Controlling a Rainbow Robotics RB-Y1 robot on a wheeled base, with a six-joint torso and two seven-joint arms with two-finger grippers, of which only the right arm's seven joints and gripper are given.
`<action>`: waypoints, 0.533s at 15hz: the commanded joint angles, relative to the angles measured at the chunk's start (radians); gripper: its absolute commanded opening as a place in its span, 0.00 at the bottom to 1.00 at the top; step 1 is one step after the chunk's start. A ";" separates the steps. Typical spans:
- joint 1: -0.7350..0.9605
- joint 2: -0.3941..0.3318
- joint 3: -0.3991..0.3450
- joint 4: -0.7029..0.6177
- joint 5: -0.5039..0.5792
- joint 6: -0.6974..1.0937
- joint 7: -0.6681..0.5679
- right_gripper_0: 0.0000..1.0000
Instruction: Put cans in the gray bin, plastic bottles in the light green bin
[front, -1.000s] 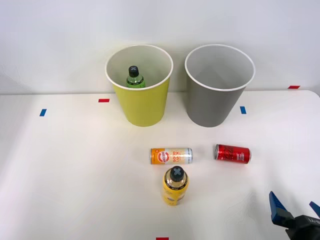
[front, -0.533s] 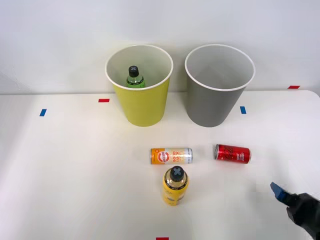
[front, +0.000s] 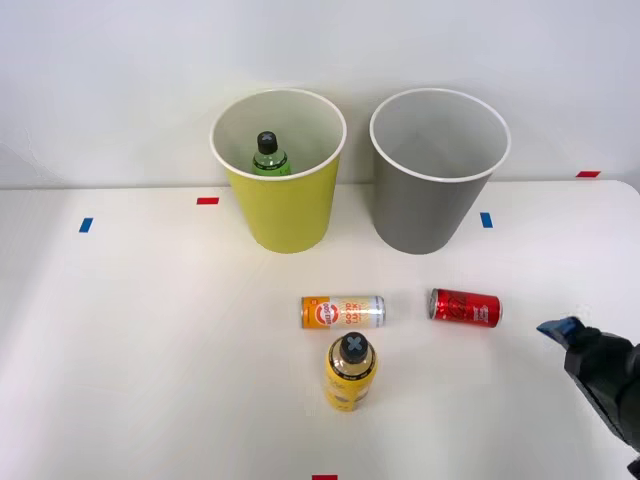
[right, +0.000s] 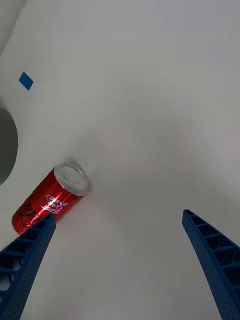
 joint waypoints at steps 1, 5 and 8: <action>-0.121 -0.085 0.104 0.014 0.112 0.136 -0.248 0.79; -0.234 -0.190 0.196 0.113 0.124 0.136 -0.467 0.77; -0.283 -0.237 0.211 0.129 0.061 0.136 -0.623 0.77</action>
